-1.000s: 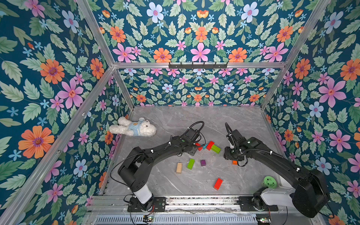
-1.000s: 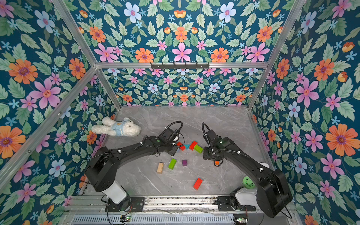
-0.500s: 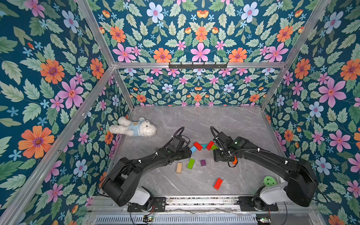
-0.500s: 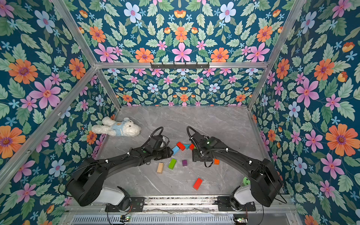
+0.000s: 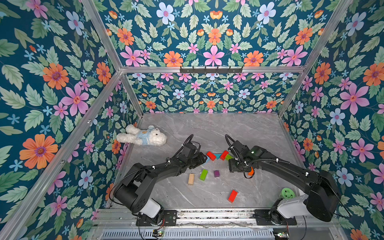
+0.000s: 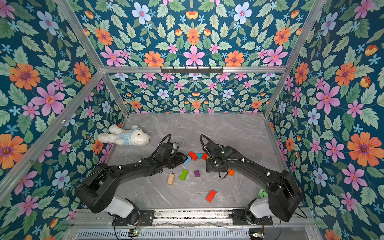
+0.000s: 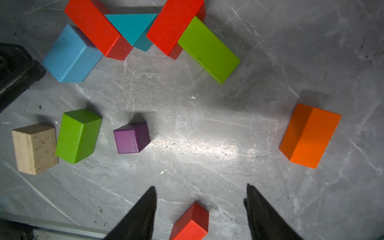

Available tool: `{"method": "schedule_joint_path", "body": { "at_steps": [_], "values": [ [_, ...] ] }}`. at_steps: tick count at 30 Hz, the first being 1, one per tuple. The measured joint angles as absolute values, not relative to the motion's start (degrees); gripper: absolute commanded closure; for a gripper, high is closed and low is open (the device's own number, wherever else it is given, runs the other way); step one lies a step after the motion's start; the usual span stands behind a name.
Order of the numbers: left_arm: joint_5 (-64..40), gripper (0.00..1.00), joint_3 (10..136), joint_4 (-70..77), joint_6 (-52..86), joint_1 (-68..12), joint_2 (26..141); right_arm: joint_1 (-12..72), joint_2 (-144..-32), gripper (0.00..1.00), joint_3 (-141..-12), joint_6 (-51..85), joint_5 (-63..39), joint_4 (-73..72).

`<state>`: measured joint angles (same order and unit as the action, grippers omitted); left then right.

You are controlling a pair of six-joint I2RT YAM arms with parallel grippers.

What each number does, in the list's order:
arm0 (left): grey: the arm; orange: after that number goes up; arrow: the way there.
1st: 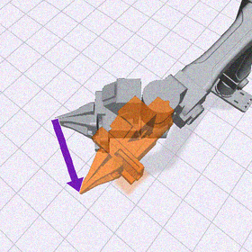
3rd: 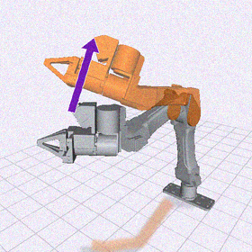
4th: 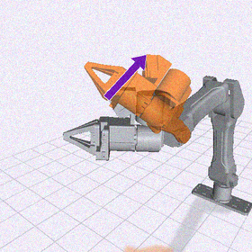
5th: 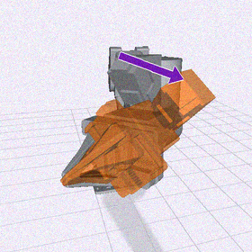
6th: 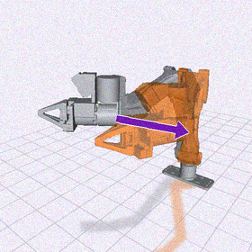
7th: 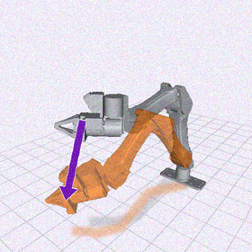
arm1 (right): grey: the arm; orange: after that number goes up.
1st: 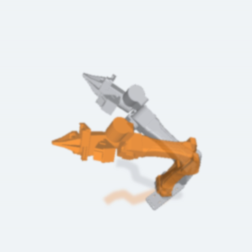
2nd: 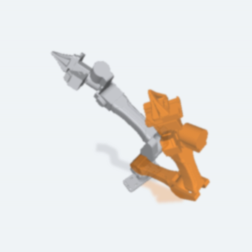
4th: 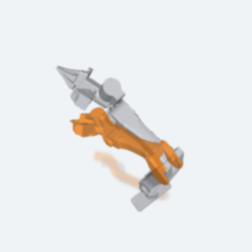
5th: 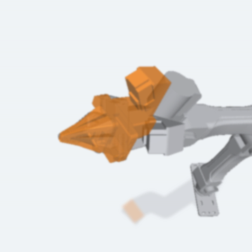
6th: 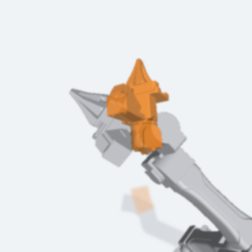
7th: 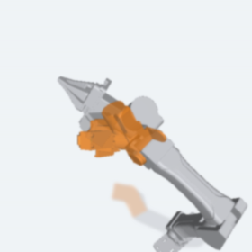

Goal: Assemble a heart with building blocks
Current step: Assemble the building block at the center of the board, then move the building block to the center of the board.

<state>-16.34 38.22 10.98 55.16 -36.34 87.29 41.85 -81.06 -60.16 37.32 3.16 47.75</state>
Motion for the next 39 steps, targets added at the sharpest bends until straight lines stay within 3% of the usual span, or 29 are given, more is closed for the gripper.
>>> {"method": "schedule_joint_path", "body": {
  "at_steps": [17, 24, 26, 35, 39],
  "values": [
    [-18.11, 0.42, 39.03, 12.40, 55.35, -36.38, 89.86, 41.93, -80.99, 0.34, -60.95, 37.32, 3.14, 48.42],
    [-17.56, 0.41, 38.74, 9.13, 54.89, -36.38, 84.95, 43.97, -82.37, 0.34, -62.37, 37.28, 2.70, 48.80],
    [-16.23, 0.40, 38.57, 6.48, 53.58, -36.38, 82.28, 44.14, -85.17, 0.45, -63.51, 37.10, 1.54, 48.27],
    [-10.22, 0.39, 38.22, -5.93, 50.63, -31.83, 71.42, 46.15, -101.08, 0.45, -72.34, 35.81, -1.96, 44.71],
    [-8.93, 0.40, 38.06, -8.99, 49.08, -29.30, 70.24, 46.98, -105.67, 0.57, -73.25, 35.64, -3.03, 42.76]
  ]
}}
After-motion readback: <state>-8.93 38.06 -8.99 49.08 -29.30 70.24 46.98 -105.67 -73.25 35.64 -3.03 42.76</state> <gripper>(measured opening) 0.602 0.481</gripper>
